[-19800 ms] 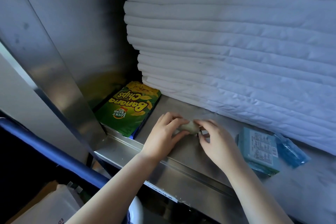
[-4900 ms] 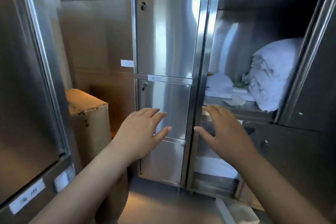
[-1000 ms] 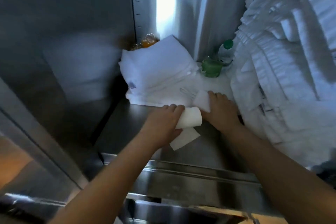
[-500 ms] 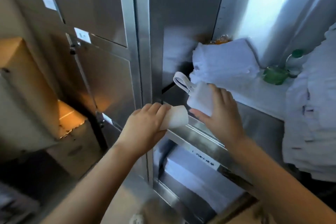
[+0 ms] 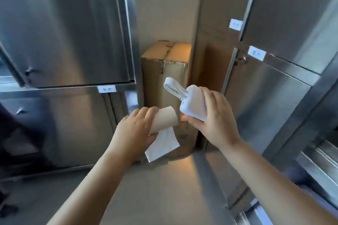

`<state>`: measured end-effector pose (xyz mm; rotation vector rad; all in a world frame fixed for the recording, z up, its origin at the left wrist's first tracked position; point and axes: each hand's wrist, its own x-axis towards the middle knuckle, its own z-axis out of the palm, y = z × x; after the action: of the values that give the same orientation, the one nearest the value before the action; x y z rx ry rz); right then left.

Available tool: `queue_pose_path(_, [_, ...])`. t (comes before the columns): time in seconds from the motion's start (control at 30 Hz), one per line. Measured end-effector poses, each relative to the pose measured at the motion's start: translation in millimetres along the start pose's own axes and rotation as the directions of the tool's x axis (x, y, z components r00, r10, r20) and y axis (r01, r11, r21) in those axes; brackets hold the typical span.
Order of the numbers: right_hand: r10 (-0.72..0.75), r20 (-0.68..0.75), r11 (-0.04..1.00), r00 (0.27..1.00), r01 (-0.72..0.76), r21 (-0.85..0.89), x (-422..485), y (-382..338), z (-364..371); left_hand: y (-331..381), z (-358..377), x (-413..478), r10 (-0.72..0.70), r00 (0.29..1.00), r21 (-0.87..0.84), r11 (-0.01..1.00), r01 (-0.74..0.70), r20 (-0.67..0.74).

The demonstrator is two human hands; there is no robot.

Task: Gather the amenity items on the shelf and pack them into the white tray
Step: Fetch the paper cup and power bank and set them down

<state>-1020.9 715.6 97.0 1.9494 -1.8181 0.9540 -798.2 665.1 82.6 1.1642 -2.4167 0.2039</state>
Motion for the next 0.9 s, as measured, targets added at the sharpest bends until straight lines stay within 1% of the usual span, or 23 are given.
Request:
queue_pose_path(0.1, [-0.057,-0.008,0.994,0.998,0.058,0.092,37,-69,62,-97,-20,-35,-0.164,0.986,0.059,0.985,0.164,-0.015])
queue_pose_path(0.2, [-0.107,0.029,0.970,0.994,0.098,0.223,71,-144,128,-188,-41,-71,-0.288,0.957,0.150,0.945,0.290,-0.035])
queue_pose_path(0.3, [-0.202,0.051,0.945,0.978,0.181,0.272,100,-218,185,-265,-61,-104,-0.391,0.919,0.202,0.897,0.394,-0.058])
queue_pose_path(0.4, [-0.268,0.081,0.917,0.960,0.228,0.327,122,-277,223,-328,-84,-135,-0.500,0.861,0.230,0.831,0.507,-0.092])
queue_pose_path(0.53, [-0.322,0.089,0.882,0.943,0.264,0.391,153,-330,260,-391,-106,-168,-0.601,0.782,0.250,0.741,0.623,-0.164])
queue_pose_path(0.63, [-0.370,0.099,0.852,0.924,0.294,0.434,175,-360,288,-423,-108,-176,-0.635,0.748,0.272,0.698,0.663,-0.192])
queue_pose_path(0.8, [-0.482,0.127,0.797,0.867,0.373,0.476,213,-394,343,-469,-99,-164,-0.686,0.693,0.278,0.637,0.719,-0.222])
queue_pose_path(0.9, [-0.525,0.107,0.758,0.845,0.406,0.510,246,-410,380,-500,-97,-149,-0.717,0.648,0.303,0.577,0.758,-0.257])
